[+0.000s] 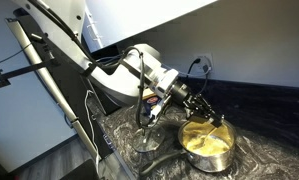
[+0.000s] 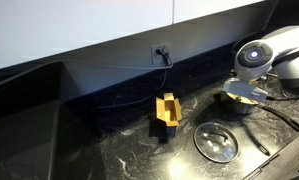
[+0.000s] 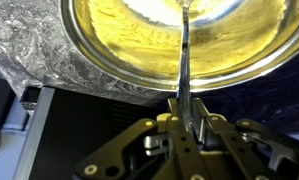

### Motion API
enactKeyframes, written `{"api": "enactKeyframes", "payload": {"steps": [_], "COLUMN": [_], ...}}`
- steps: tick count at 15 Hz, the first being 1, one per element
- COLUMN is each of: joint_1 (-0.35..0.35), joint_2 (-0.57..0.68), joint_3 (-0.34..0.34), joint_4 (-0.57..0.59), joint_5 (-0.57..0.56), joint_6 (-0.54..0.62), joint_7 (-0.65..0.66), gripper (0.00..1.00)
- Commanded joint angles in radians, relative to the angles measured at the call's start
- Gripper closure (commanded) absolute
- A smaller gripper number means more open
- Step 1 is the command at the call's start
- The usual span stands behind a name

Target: Put the fork inside the pot then close the pot.

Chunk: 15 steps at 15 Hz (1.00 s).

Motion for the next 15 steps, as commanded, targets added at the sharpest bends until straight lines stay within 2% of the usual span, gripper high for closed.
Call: {"api": "enactKeyframes", "payload": {"steps": [1, 5, 11, 15], "joint_1": [-0.044, -0.056, -0.075, -0.092], "joint_2": [-0.010, 0.005, 0.063, 0.104], "joint_3": [0.059, 0.081, 0.102, 0.130], "joint_4": [-0.002, 0.021, 0.066, 0.090], "joint_5": [-0.011, -0.052, -0.242, -0.295], "joint_6": [-0.114, -0.252, -0.301, -0.304], "joint_7": [0.002, 0.069, 0.329, 0.425], "gripper": [0.96, 0.96, 0.96, 0.96]}}
